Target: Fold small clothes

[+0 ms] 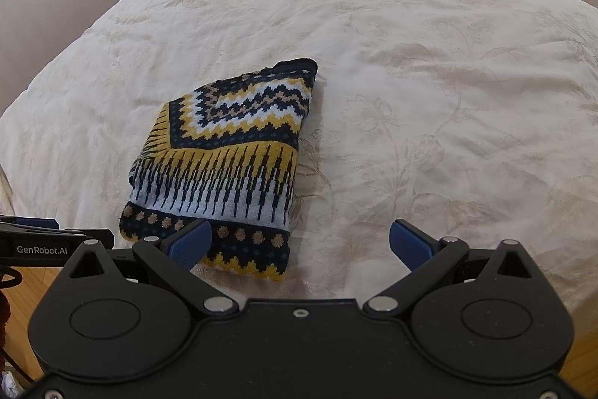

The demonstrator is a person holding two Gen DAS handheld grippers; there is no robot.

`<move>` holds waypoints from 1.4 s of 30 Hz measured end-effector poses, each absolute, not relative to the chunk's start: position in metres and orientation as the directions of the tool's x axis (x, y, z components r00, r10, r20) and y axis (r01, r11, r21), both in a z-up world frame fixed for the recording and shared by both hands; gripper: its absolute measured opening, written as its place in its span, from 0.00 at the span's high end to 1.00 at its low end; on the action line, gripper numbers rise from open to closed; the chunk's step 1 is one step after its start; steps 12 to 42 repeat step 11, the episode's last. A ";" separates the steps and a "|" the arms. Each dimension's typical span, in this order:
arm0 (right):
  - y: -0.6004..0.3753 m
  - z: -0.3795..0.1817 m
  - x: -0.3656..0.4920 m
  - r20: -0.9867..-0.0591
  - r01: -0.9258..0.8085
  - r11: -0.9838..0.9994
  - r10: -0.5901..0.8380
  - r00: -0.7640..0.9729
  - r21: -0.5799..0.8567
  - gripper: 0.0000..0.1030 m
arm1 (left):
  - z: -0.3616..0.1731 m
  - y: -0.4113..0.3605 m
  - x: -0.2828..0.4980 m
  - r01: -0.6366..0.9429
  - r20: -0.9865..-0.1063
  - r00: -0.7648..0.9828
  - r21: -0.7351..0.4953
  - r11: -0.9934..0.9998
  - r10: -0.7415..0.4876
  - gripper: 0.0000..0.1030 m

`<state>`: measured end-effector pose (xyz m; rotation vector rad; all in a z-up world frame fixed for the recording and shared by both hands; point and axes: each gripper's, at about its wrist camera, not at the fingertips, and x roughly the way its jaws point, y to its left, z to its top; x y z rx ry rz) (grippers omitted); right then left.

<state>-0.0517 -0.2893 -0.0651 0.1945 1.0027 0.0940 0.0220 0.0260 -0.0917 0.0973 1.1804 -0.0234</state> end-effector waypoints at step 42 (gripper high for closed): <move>-0.285 -0.063 -0.052 -0.825 0.017 0.977 0.169 0.539 0.211 0.02 | -0.088 0.026 0.024 0.075 -0.916 0.399 0.067 0.995 0.031 0.19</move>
